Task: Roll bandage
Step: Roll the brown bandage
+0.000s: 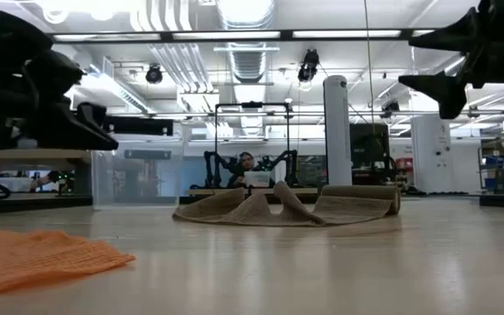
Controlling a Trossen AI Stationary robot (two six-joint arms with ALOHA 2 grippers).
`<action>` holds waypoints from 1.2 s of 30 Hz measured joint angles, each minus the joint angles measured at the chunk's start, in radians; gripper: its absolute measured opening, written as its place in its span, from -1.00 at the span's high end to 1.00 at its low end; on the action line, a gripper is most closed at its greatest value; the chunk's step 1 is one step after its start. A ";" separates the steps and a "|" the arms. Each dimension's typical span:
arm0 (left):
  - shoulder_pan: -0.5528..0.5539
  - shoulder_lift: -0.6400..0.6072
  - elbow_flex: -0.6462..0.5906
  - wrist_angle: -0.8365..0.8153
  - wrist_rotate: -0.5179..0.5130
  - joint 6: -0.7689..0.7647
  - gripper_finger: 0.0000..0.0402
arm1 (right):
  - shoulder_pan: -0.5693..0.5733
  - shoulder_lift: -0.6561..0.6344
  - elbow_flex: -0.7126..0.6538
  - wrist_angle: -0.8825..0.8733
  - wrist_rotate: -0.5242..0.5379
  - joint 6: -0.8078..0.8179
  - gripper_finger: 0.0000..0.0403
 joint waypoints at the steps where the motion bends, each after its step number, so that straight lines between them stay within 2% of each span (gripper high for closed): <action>1: 0.000 0.000 0.000 0.014 -0.002 0.028 0.75 | 0.000 0.000 0.000 0.000 0.000 0.009 -0.53; 4: 0.000 0.000 0.000 0.027 -0.008 0.053 0.75 | 0.000 0.000 0.000 -0.002 0.030 0.008 -0.51; 7: 0.000 0.000 0.000 0.036 -0.066 0.054 0.75 | 0.000 0.000 0.000 -0.019 0.133 0.044 -0.50; 10: 0.000 0.000 0.000 0.057 -0.065 0.008 0.75 | 0.000 0.000 0.000 -0.031 0.201 0.029 -0.48; 12: -0.002 0.000 0.000 0.104 -0.010 -0.185 0.75 | 0.000 0.000 0.000 -0.027 0.231 0.021 -0.48; 15: -0.002 0.000 0.000 0.181 0.057 -0.547 0.75 | 0.001 0.003 0.000 -0.001 0.212 0.021 -0.49; 17: -0.002 0.000 0.000 0.235 0.053 -0.739 0.75 | 0.005 0.028 0.002 0.025 0.182 0.021 -0.50; 18: -0.001 0.000 0.000 0.253 0.027 -0.773 0.75 | 0.008 0.049 0.002 0.032 0.176 0.021 -0.50; 21: -0.001 0.007 0.001 0.289 -0.035 -0.784 0.75 | 0.020 0.138 0.002 0.084 0.175 0.021 -0.47; 23: -0.003 0.016 0.001 0.341 0.011 -0.776 0.75 | 0.023 0.221 0.024 0.086 0.178 0.022 -0.45; 26: -0.013 0.050 0.002 0.526 0.115 -0.753 0.75 | 0.024 0.376 0.092 0.086 0.176 0.021 -0.43; 28: -0.033 0.082 0.004 0.647 0.138 -0.717 0.75 | 0.034 0.484 0.148 0.072 0.161 0.012 -0.44; 31: -0.059 0.131 0.035 0.724 0.130 -0.637 0.75 | 0.049 0.649 0.247 -0.022 0.153 0.014 -0.48; 36: -0.072 0.239 0.136 0.667 0.077 -0.560 0.75 | 0.051 0.853 0.440 -0.326 0.151 0.059 -0.57</action>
